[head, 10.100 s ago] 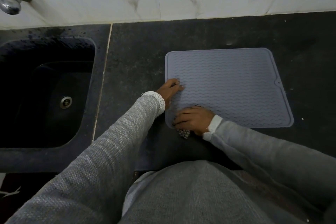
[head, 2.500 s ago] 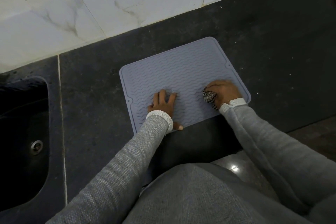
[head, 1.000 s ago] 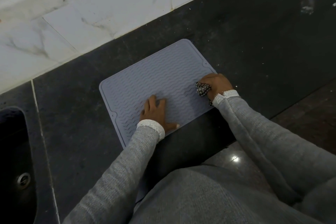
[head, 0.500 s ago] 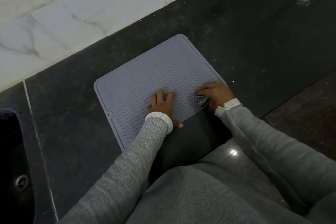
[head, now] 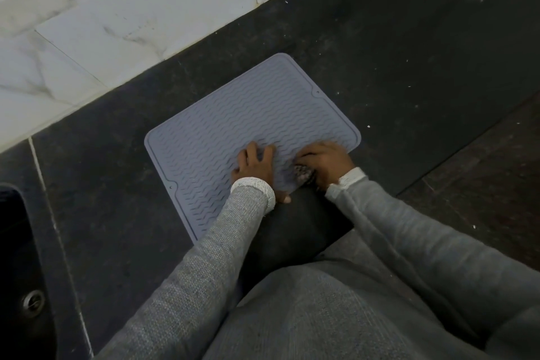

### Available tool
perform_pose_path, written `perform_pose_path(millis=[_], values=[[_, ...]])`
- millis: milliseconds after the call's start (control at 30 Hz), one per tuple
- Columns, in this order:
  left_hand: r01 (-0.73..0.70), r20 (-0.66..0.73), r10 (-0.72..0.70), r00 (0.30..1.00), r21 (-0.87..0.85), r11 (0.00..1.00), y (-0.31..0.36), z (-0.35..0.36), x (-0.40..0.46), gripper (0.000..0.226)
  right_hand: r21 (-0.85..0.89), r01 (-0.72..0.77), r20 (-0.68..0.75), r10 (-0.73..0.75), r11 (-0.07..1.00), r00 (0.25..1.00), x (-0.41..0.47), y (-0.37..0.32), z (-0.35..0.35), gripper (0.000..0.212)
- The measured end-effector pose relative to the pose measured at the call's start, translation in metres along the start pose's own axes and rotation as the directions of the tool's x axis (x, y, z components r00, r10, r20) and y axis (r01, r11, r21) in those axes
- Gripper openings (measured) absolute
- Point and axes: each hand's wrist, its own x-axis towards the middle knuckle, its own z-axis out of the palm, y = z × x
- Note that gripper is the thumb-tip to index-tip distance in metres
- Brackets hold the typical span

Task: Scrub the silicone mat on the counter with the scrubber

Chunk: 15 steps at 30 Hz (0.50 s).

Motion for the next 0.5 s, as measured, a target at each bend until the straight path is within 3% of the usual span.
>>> perform_pose_path(millis=[167,333,367,433,500], values=[[0.001,0.023,-0.002,1.0,0.008,1.0,0.0,-0.001,0.002,0.117,-0.005,-0.227,-0.015,0.226,0.974,0.974,0.0,0.047,-0.03,0.035],[0.008,0.016,-0.009,1.0,0.01,1.0,0.002,-0.001,0.004,0.115,0.077,0.049,-0.171,-0.035,0.996,0.985,0.018,0.001,-0.016,0.024],[0.012,0.013,-0.013,1.0,0.009,1.0,0.002,0.0,0.004,0.115,0.074,0.052,-0.104,-0.044,0.996,0.994,0.024,-0.01,-0.008,0.025],[0.015,0.012,-0.015,1.0,0.002,1.0,0.002,0.0,0.004,0.115,-0.023,-0.013,0.16,0.016,1.0,0.987,0.034,-0.021,0.009,0.04],[0.015,0.012,-0.016,1.0,0.008,1.0,0.001,0.001,0.004,0.115,-0.129,0.0,0.241,0.031,0.992,0.97,0.034,-0.013,0.013,0.044]])
